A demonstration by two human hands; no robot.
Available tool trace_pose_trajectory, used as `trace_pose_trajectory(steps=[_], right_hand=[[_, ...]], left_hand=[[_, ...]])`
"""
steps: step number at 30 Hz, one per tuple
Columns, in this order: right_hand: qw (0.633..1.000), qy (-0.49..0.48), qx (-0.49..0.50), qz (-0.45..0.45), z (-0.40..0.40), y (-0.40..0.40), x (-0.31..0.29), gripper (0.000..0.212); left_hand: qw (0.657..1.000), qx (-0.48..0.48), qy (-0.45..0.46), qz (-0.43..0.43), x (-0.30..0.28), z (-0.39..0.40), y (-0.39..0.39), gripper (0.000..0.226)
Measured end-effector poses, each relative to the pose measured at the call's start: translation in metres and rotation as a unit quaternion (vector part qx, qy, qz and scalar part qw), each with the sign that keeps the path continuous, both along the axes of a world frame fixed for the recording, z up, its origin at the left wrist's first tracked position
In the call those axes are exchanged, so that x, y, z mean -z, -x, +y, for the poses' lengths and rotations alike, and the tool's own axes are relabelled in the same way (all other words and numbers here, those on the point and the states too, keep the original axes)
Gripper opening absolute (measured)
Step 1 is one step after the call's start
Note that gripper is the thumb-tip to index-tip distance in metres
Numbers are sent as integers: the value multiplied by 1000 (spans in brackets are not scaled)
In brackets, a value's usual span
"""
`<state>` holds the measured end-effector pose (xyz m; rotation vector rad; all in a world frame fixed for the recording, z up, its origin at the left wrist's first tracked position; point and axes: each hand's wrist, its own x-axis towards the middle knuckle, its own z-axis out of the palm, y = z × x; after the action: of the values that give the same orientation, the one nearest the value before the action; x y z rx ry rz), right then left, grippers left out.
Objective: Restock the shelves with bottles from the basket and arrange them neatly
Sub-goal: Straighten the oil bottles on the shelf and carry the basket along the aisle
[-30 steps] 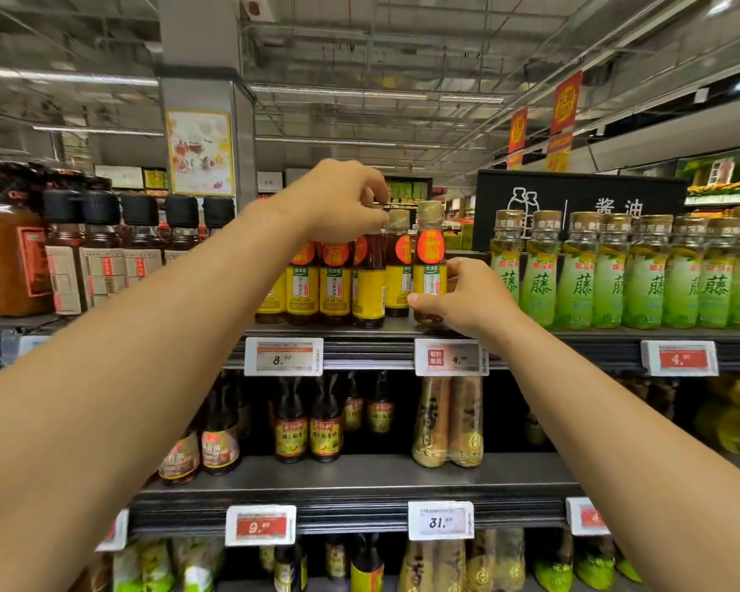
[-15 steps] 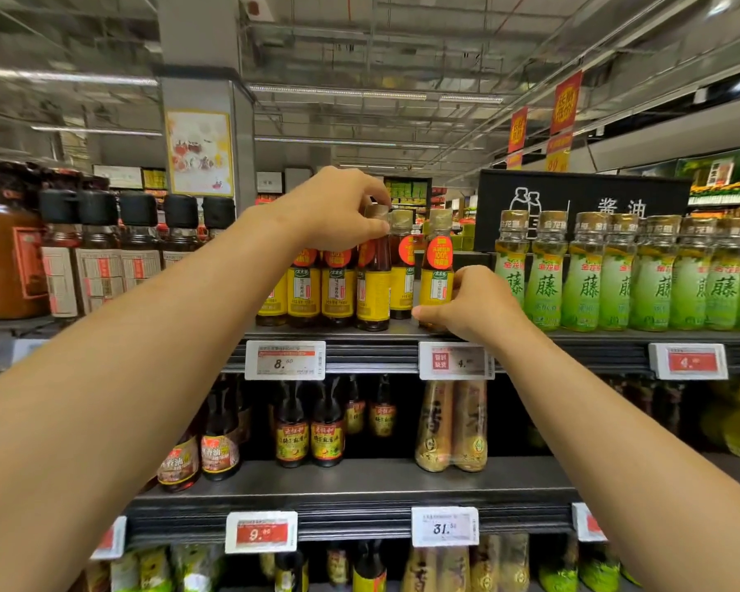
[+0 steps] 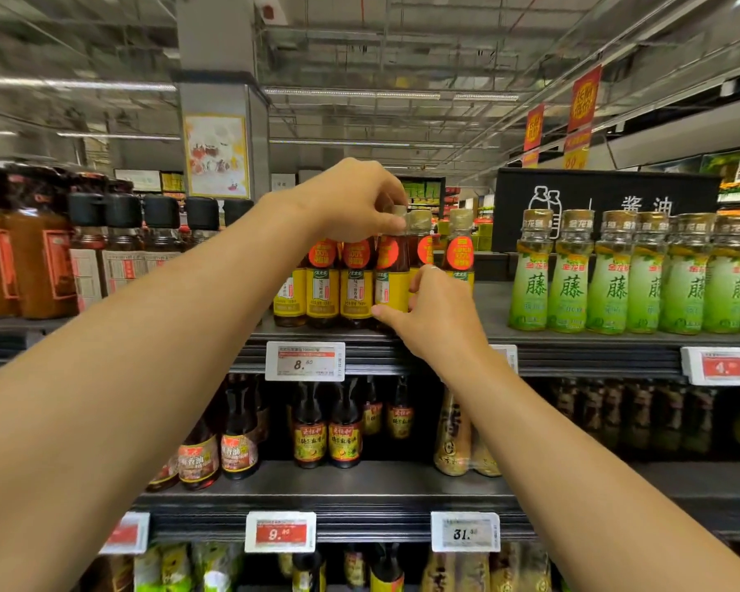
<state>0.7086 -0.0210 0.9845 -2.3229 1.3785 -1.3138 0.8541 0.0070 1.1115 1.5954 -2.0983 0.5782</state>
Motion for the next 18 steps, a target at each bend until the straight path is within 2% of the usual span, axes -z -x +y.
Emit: trace_pose_trajectory(steps=[5, 12, 16, 18], right_hand=[[1000, -14, -18, -20, -6, -4, 3, 37], [1000, 0, -28, -1, -2, 7, 4, 41], [998, 37, -15, -48, -1, 46, 3, 27], [996, 50, 10, -71, -6, 65, 1, 32]], left_hand=[[999, -22, 33, -10, 6, -1, 0, 41], [999, -40, 26, -16, 8, 2, 3, 47], [999, -30, 28, -10, 8, 1, 6, 61], [999, -17, 39, -11, 7, -2, 15, 62]])
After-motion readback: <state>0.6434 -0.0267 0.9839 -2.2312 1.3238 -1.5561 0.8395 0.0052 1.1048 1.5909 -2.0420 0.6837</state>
